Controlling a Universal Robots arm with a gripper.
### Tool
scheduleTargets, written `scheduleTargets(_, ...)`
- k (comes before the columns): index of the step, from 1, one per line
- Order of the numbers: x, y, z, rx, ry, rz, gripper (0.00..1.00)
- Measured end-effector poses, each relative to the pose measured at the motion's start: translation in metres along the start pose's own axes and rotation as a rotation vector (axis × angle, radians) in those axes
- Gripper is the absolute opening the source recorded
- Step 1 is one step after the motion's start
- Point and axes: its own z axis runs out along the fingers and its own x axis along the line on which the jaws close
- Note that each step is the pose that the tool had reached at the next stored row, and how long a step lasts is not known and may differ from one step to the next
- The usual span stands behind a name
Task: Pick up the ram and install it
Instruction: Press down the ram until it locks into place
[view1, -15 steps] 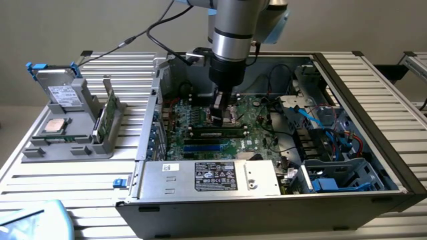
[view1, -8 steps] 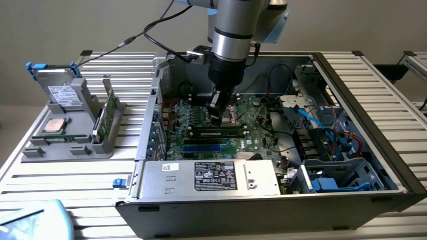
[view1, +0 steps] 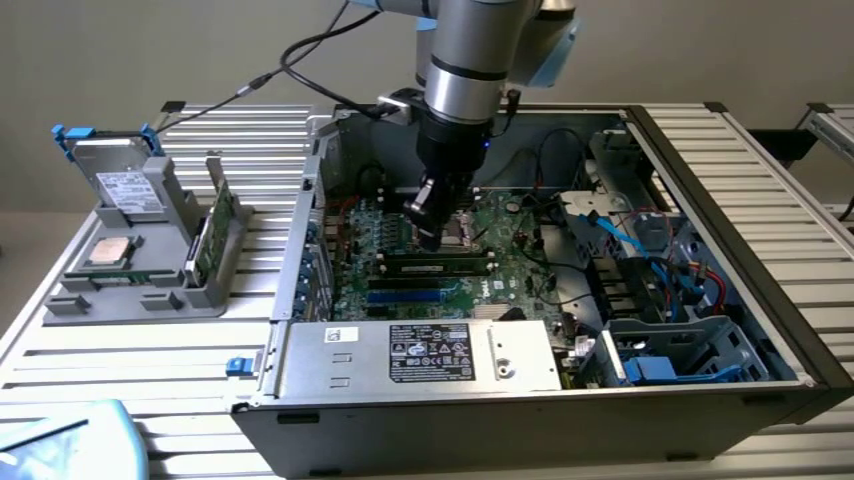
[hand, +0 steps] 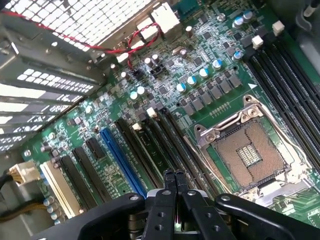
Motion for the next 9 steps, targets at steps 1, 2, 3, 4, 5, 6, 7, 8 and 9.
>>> scheduleTargets(1, 0.0, 0.0, 0.0, -0.0032, -0.0007, 0.017, 0.1)
scheduleTargets(2, 0.0, 0.0, 0.0, -0.0064, -0.0015, 0.033, 0.1)
scheduleTargets(3, 0.0, 0.0, 0.0, -0.0093, -0.0022, 0.049, 0.1)
scheduleTargets(4, 0.0, 0.0, 0.0, -0.0124, -0.003, 0.065, 0.1)
scheduleTargets(5, 0.0, 0.0, 0.0, -0.0155, -0.0037, 0.081, 0.1)
scheduleTargets(6, 0.0, 0.0, 0.0, -0.0184, -0.0044, 0.096, 0.1)
scheduleTargets(7, 0.0, 0.0, 0.0, -0.0212, -0.005, 0.111, 0.1)
scheduleTargets(8, 0.0, 0.0, 0.0, -0.0241, -0.0058, 0.126, 0.1)
scheduleTargets(9, 0.0, 0.0, 0.0, -0.0266, -0.0064, 0.14, 0.1)
